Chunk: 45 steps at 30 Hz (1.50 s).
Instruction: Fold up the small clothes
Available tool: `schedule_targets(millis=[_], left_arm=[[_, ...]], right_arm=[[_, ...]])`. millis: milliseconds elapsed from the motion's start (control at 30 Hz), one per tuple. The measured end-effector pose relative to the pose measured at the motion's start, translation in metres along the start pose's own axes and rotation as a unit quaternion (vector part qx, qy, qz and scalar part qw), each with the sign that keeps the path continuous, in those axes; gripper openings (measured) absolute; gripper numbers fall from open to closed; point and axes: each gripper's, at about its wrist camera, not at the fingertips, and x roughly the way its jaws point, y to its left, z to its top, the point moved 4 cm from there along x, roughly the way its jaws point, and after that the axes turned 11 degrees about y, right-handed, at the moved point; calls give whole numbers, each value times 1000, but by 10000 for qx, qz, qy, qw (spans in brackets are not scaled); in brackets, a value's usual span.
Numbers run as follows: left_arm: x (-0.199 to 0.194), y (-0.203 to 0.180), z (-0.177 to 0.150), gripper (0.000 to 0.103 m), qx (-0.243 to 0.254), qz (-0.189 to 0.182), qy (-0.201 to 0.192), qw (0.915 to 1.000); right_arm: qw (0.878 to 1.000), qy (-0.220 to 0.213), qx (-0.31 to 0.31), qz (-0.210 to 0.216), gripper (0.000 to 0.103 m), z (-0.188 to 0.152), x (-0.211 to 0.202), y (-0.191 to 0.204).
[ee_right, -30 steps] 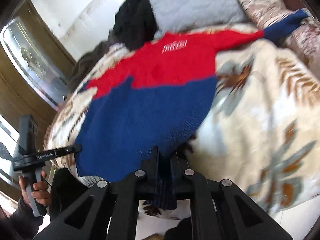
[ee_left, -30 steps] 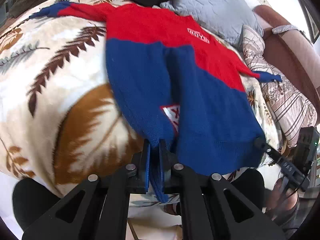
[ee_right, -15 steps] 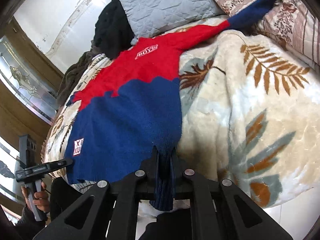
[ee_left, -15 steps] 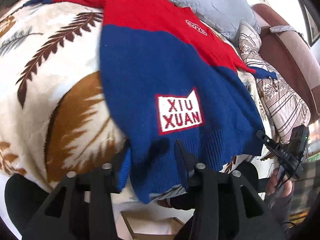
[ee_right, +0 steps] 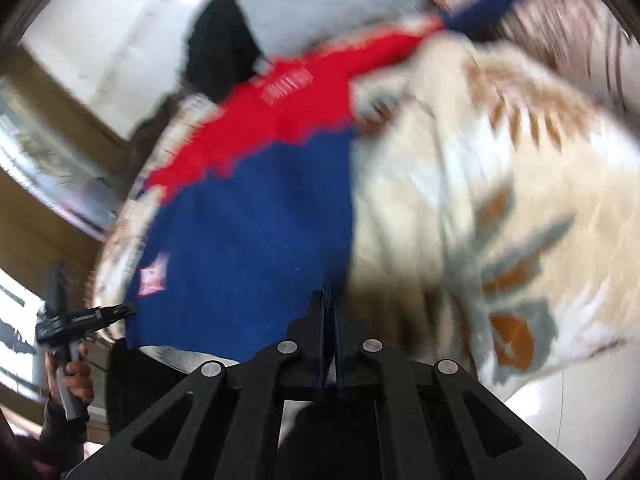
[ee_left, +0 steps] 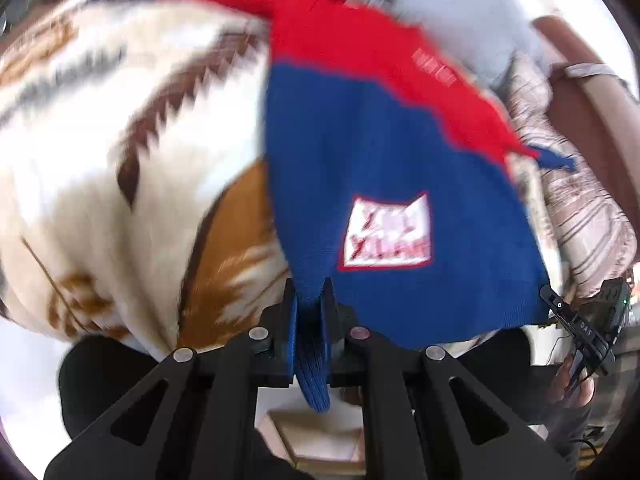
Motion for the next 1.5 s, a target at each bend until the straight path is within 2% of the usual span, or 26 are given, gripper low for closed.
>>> schedule_targets(millis=[67, 100, 167, 200, 233, 300, 333, 367, 500, 600, 633, 667, 767, 833, 867, 933, 1033, 1067, 1100, 1167, 1200, 1267, 1333, 1400, 1467, 1500], left_arm=[[-3, 3, 1, 9, -7, -120, -64, 9999], [-9, 2, 1, 9, 28, -180, -135, 9997], [-29, 0, 2, 9, 164, -175, -480, 9986], [-44, -5, 10, 11, 295, -72, -775, 9965], [-51, -9, 14, 16, 381, -31, -924, 9950], [-64, -25, 37, 41, 565, 192, -1323, 9894], [-66, -34, 52, 61, 656, 381, -1507, 9857], [-64, -42, 61, 66, 674, 517, -1589, 9836], [-37, -59, 109, 66, 737, 807, -1626, 9806], [-9, -62, 134, 66, 638, 1079, -1488, 9809], [-2, -59, 138, 66, 586, 1136, -1431, 9814], [4, -56, 142, 66, 525, 1164, -1355, 9825], [11, -42, 146, 66, 276, 896, -1236, 9879], [10, -39, 143, 66, 201, 880, -1383, 9863], [12, -37, 144, 66, 169, 963, -1394, 9854], [26, -33, 149, 66, 130, 1144, -1173, 9864], [30, -45, 147, 66, 438, 1557, -1192, 9796], [27, -50, 147, 66, 529, 1557, -1196, 9791], [19, -57, 150, 66, 573, 1390, -1254, 9806], [0, -71, 160, 66, 623, 1008, -1469, 9820], [-7, -77, 164, 67, 653, 930, -1557, 9813], [-19, -90, 178, 75, 711, 869, -1762, 9779], [-20, -96, 188, 77, 721, 926, -1902, 9747], [-8, -95, 197, 77, 722, 973, -1908, 9741], [7, -91, 197, 77, 707, 951, -1823, 9761], [20, -89, 198, 77, 723, 979, -1621, 9792]], right_arm=[[10000, 46, 27, -81, 4, 3, 1, -2], [10000, -7, -13, -37, 10, 9, -6, 1], [9993, -304, -81, -180, 11, 21, -21, 6], [9983, -510, -195, -192, 12, 32, -30, 12], [9970, -703, -302, -125, 13, 47, -36, 20], [9954, -868, -398, -98, 23, 72, -36, 32], [9950, -892, -430, -143, 27, 79, -32, 35], [9945, -906, -448, -261, 35, 91, -24, 39], [9907, -820, -273, -1051, 38, 129, 15, 30], [9885, -647, 108, -1365, 36, 147, 45, 12], [9894, -539, 198, -1336, 31, 150, 55, 7], [9907, -514, 177, -1246, 8, 150, 59, 5], [9906, -821, 6, -1091, 6, 154, 48, 11], [9877, -1187, 155, -1008, 6, 157, 35, 5], [9868, -1231, 250, -1022, 6, 159, 36, -1], [9897, -855, 418, -1065, 6, 159, 58, -14], [9898, -926, 375, -1015, 12, 158, 54, -14], [9907, -922, 441, -897, 13, 161, 48, -16], [9902, -1025, 529, -783, 13, 165, 37, -21], [9830, -1468, 840, -711, 15, 177, 6, -37], [9757, -1752, 1131, -677, 20, 186, -17, -54], [9617, -2128, 1585, -683, 30, 197, -48, -83], [9397, -2537, 2172, -739, 36, 212, -80, -121], [9212, -2787, 2629, -687, 42, 224, -102, -151], [9091, -2871, 2957, -615, 44, 240, -112, -174], [9068, -2876, 3024, -600, 49, 248, -112, -180]])
